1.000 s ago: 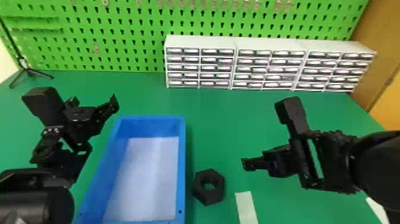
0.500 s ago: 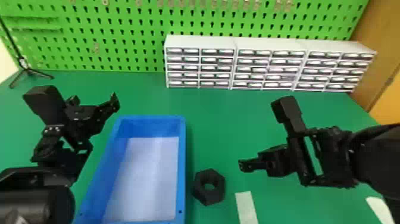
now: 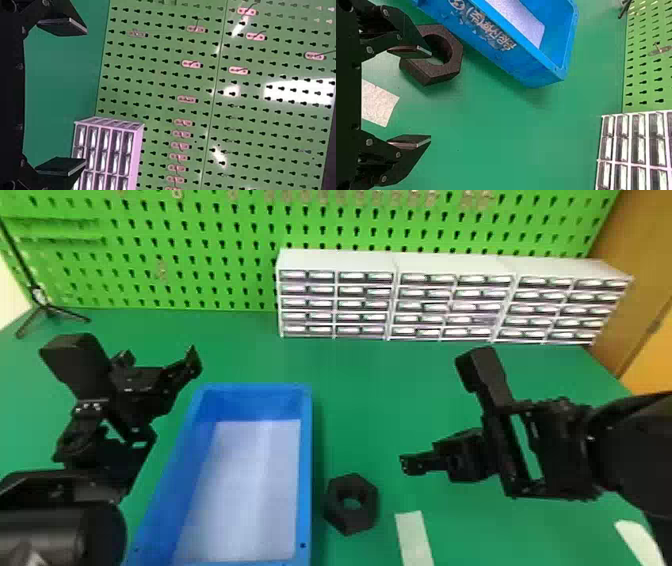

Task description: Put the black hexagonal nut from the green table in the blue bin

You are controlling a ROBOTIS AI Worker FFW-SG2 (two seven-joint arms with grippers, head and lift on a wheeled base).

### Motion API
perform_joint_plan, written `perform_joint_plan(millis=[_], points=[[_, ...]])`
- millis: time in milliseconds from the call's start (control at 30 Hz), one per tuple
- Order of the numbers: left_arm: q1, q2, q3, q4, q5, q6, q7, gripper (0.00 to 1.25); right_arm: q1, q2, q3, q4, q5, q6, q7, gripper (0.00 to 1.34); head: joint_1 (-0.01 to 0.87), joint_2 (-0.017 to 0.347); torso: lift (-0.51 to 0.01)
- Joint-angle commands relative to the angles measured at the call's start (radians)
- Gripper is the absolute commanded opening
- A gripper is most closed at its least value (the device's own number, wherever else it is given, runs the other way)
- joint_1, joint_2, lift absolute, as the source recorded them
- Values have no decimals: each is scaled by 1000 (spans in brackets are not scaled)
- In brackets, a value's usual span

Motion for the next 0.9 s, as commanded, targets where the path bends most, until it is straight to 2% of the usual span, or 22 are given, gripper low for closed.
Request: perform_joint_plan(millis=[0, 867], points=[[1, -2, 0, 0, 0, 0, 0, 1123, 0, 4, 5, 0, 4, 3, 0, 833, 692, 8, -97], [0, -2, -1, 0, -2, 0, 0, 1123, 0, 7, 8, 2, 5, 3, 0, 833, 692, 8, -97]])
